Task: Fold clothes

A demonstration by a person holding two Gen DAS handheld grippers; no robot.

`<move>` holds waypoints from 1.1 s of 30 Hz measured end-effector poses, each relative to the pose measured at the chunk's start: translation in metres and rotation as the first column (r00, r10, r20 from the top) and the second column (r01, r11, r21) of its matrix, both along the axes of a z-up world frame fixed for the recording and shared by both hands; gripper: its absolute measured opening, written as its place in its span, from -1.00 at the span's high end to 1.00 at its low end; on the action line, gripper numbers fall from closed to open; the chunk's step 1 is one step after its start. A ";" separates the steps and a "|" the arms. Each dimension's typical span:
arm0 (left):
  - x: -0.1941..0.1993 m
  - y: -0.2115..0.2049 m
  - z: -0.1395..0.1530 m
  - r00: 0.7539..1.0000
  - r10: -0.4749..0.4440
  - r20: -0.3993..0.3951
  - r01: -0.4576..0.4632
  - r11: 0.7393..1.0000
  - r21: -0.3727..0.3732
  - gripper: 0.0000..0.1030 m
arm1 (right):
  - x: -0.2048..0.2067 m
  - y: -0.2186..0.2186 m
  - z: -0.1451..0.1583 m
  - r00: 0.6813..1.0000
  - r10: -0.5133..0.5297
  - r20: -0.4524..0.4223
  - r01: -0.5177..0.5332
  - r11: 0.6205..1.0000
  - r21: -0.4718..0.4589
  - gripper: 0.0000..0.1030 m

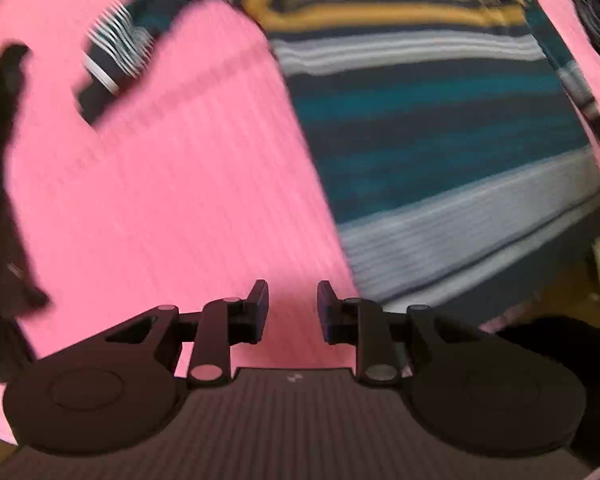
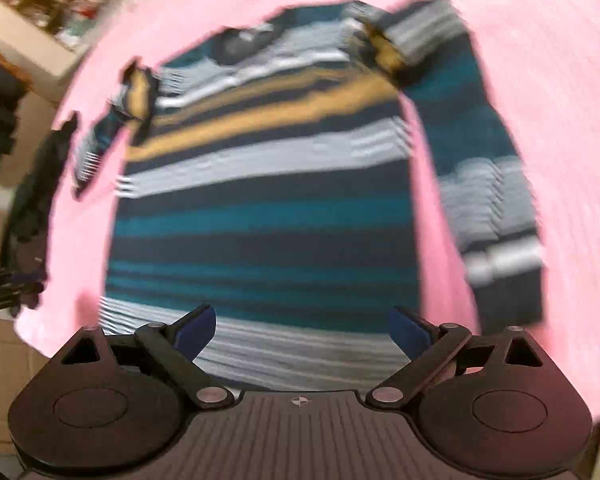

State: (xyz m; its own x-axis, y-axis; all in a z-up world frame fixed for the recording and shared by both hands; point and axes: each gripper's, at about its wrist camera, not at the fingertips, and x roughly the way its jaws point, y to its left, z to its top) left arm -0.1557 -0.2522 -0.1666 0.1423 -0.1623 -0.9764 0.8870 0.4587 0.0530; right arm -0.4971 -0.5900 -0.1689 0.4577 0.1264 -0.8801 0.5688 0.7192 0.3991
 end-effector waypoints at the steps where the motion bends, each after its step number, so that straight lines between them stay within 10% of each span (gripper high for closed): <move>1: 0.006 -0.003 0.006 0.999 0.008 0.039 -0.008 1.000 -0.002 0.45 | 0.012 -0.001 0.004 1.000 0.018 0.020 -0.018 1.000 -0.003 -0.86; 10: 0.095 -0.029 0.000 0.957 0.013 0.291 -0.012 1.000 -0.005 0.08 | 0.113 0.020 0.020 0.993 -0.022 0.115 0.029 0.998 -0.058 -0.86; 18: 0.182 -0.051 -0.085 0.859 -0.301 0.415 0.286 0.953 0.099 0.14 | 0.188 0.069 -0.016 0.998 -0.062 0.003 0.062 0.997 -0.042 -0.86; 22: 0.199 -0.052 -0.116 0.811 -0.403 0.424 0.383 0.914 0.137 0.95 | 0.215 0.087 -0.021 0.999 -0.042 -0.028 0.041 0.999 -0.035 -0.86; 31: 0.226 0.068 -0.007 0.706 -0.299 0.642 0.182 0.953 0.244 0.97 | 0.256 0.099 -0.006 1.000 -0.016 -0.001 0.016 1.000 -0.009 -0.86; 33: 0.231 0.096 -0.009 0.738 -0.294 0.608 0.122 0.943 0.309 0.94 | 0.262 0.101 -0.007 1.000 -0.017 -0.004 0.017 1.000 0.006 -0.86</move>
